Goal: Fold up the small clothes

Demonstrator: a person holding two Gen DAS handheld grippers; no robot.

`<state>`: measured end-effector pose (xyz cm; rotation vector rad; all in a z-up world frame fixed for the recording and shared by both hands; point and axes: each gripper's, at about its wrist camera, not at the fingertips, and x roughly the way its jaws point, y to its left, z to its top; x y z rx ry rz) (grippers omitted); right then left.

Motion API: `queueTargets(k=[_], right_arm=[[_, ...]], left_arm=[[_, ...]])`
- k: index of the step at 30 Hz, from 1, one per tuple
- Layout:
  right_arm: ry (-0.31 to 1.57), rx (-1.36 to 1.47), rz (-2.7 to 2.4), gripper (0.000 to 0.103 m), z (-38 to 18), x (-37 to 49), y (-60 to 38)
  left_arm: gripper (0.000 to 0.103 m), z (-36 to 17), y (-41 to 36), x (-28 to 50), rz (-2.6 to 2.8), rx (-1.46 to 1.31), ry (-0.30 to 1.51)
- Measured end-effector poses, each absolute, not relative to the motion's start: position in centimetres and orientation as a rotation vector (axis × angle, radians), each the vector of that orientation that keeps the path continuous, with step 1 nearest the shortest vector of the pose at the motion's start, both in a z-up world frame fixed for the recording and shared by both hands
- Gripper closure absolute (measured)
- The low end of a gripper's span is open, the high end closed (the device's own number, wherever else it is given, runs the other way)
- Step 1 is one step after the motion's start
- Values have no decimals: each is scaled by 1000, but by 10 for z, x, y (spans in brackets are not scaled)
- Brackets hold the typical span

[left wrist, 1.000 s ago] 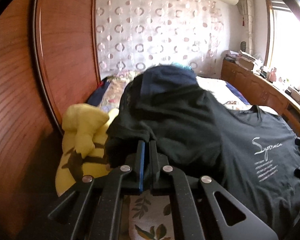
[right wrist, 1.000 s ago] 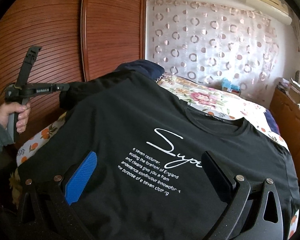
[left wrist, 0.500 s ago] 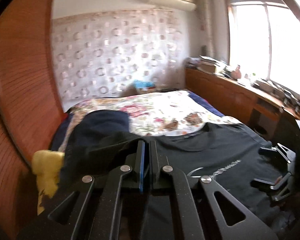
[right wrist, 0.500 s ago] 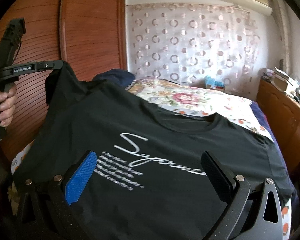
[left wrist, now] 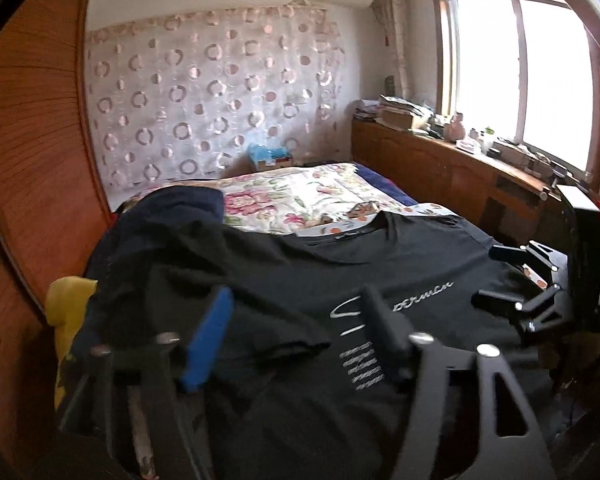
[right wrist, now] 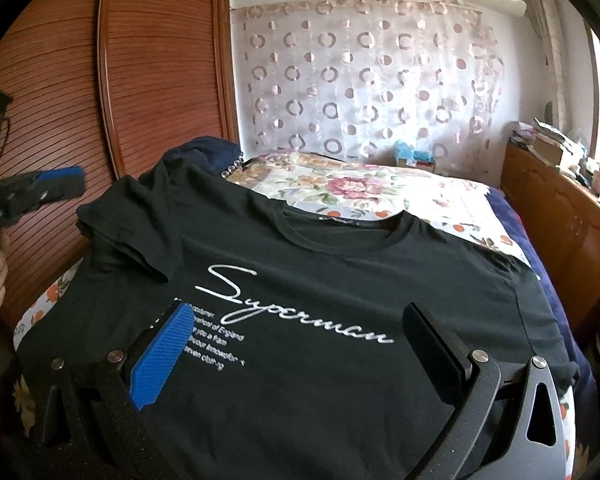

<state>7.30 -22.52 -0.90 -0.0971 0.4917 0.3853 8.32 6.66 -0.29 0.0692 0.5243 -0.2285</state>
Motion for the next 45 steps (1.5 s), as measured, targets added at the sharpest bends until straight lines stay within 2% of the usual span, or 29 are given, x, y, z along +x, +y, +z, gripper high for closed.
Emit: queueTargets(k=[3,7,11,17,24,27,28,29,32,35,45], right_arm=[[493,-109,428,0,-6,79,-218],[492,-137,496,7,-2,90,-197],[495,-156,599,25,3,101,-165],[517,-199,758,37,5,127,-106],[563,-303,897,41,-3,152,-32],[580,-362,903,47,-11,161,-5],[582,-374,891,52,-13,162,1],[587,-382,879,64,-15,164,7],[592,-381,872,83,-19,167,10],[570,-333,894,96,-11,167,-1],[547,-197,903,96,2,180,-32]], left_arm=[[24,-8,79,73,-188,55,508],[24,-18,98,58,-127,23,493],[24,-26,113,48,-82,14,493],[24,-35,129,36,-32,7,494],[24,-42,146,28,5,-9,498],[24,-47,151,28,10,-18,507],[24,-49,152,27,12,-19,508],[24,-50,153,27,13,-21,510],[24,-53,156,26,9,-26,513],[24,-55,155,25,6,-26,515],[24,-57,141,29,-26,-6,525]])
